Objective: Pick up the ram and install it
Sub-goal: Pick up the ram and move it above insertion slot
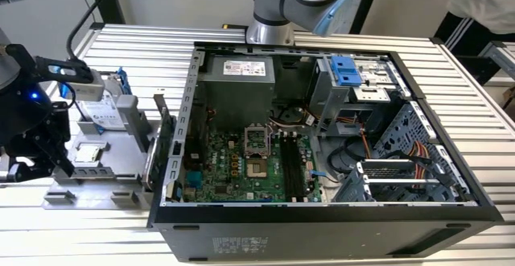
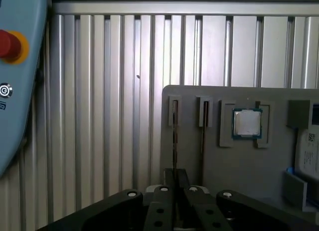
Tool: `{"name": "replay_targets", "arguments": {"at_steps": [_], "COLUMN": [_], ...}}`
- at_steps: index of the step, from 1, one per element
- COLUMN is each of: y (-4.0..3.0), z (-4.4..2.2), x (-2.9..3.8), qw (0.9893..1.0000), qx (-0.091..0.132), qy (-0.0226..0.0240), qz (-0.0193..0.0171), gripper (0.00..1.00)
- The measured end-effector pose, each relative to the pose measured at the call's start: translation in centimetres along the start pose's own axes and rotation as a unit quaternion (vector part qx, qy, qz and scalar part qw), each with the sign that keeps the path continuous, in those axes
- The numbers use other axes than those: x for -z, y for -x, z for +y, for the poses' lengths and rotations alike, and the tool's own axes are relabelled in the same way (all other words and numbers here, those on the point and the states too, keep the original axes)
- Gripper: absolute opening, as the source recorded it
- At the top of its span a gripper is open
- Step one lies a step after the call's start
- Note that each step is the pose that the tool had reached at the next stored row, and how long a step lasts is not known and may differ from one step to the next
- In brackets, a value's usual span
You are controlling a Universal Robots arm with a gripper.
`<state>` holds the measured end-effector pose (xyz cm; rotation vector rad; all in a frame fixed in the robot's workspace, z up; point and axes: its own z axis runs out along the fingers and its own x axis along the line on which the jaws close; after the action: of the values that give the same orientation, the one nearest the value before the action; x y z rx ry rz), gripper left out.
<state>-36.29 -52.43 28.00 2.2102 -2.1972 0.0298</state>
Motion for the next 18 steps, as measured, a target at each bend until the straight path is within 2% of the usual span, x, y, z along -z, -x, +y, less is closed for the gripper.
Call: {"name": "replay_targets", "arguments": {"at_steps": [18], "y": [-0.06], "z": [0.01], "x": [1.91], "qw": [1.0], "qx": [0.0], "qy": [0.0], "qz": [0.0052], "gripper": [0.0]}}
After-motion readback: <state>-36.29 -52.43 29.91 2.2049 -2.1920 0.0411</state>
